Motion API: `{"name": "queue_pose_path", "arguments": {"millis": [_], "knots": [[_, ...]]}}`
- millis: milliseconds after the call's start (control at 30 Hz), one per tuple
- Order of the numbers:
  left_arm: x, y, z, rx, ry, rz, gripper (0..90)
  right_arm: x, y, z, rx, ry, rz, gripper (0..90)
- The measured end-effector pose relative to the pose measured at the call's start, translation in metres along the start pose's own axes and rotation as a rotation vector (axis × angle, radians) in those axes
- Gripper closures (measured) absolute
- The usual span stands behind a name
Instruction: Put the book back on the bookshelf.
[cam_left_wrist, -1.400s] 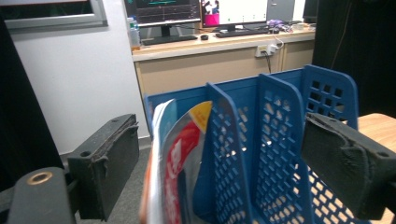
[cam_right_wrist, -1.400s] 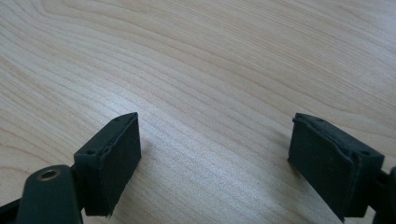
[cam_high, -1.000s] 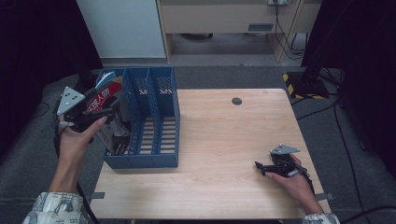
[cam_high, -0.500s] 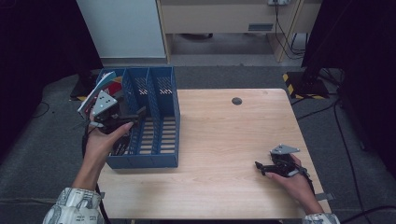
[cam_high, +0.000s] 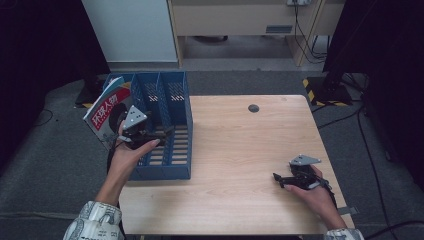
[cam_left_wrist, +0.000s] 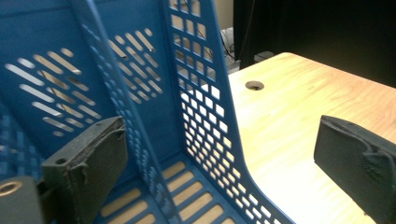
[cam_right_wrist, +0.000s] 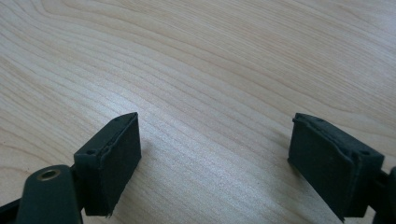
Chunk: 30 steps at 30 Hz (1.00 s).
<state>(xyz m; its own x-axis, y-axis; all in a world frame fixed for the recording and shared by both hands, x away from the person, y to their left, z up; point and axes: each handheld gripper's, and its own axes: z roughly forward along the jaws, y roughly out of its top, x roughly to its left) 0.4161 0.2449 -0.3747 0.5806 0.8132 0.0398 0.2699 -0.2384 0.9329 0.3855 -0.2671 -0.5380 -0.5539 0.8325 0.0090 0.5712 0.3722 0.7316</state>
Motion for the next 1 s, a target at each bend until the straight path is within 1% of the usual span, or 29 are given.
{"name": "queue_pose_path", "arguments": {"millis": [67, 133, 267, 333, 367, 467, 600, 833, 1000], "knots": [[0.001, -0.002, 0.003, 0.011, -0.005, 0.043, 2.0, 0.0, 0.0, 0.0, 0.0, 0.0, 0.0, 17.0], [-0.001, -0.003, 0.005, 0.016, -0.007, 0.044, 2.0, 0.0, 0.0, 0.0, 0.0, 0.0, 0.0, 17.0], [-0.004, -0.008, 0.009, 0.025, -0.015, 0.031, 2.2, 0.0, 0.0, 0.0, 0.0, 0.0, -0.001, 17.0], [-0.005, -0.009, 0.011, 0.028, -0.017, 0.033, 2.3, 0.0, 0.0, 0.0, 0.0, 0.0, 0.0, 17.0], [-0.009, -0.011, 0.011, 0.029, -0.02, -0.018, 2.3, 0.0, 0.0, 0.0, 0.0, 0.0, 0.0, 17.0], [-0.013, -0.014, 0.014, 0.027, -0.035, -0.019, 2.4, 0.0, 0.0, 0.0, -0.001, 0.0, -0.002, 17.0], [-0.019, -0.016, 0.019, 0.038, -0.046, -0.011, 2.4, 0.0, 0.0, 0.0, 0.0, 0.0, 0.0, 17.0], [-0.036, -0.016, 0.03, 0.052, -0.078, 0.001, 2.4, 0.0, 0.0, 0.0, 0.0, 0.001, 0.0, 16.9], [-0.052, -0.015, 0.04, 0.059, -0.106, 0.012, 2.4, 0.0, 0.0, 0.0, 0.0, 0.001, -0.001, 16.6]]}}
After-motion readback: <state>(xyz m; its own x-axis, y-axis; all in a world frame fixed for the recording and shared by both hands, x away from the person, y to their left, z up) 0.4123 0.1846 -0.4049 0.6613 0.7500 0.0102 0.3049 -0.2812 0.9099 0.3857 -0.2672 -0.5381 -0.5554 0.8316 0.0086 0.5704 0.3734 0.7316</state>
